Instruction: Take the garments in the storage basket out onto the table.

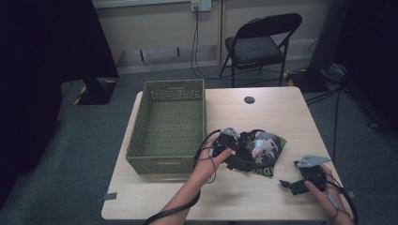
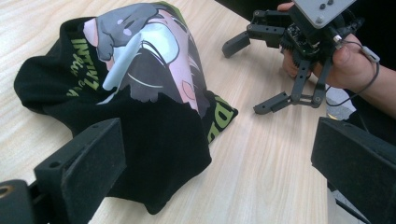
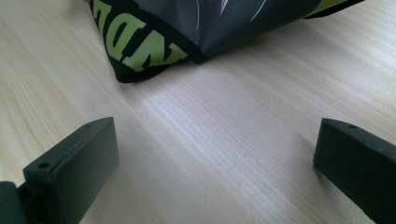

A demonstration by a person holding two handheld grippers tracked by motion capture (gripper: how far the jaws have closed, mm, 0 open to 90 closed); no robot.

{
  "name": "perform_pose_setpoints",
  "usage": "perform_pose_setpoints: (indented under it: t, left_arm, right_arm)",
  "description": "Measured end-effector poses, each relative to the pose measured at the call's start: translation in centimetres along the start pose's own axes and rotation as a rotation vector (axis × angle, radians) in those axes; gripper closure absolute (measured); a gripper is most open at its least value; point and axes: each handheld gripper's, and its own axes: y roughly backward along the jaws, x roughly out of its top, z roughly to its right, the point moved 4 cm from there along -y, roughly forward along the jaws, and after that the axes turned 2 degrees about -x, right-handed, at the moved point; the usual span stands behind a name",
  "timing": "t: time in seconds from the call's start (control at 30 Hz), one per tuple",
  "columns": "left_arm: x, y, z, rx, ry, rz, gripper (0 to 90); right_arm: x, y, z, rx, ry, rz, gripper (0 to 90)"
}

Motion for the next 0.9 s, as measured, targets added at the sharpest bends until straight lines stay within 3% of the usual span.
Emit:
perform_pose_setpoints:
  t: [0.9]
  left_arm:
    - [-3.3, 0.6, 0.4, -0.039, 0.009, -0.017, 2.4]
  right_arm:
    - [0.0, 0.0, 0.0, -0.002, -0.002, 0.000, 0.0]
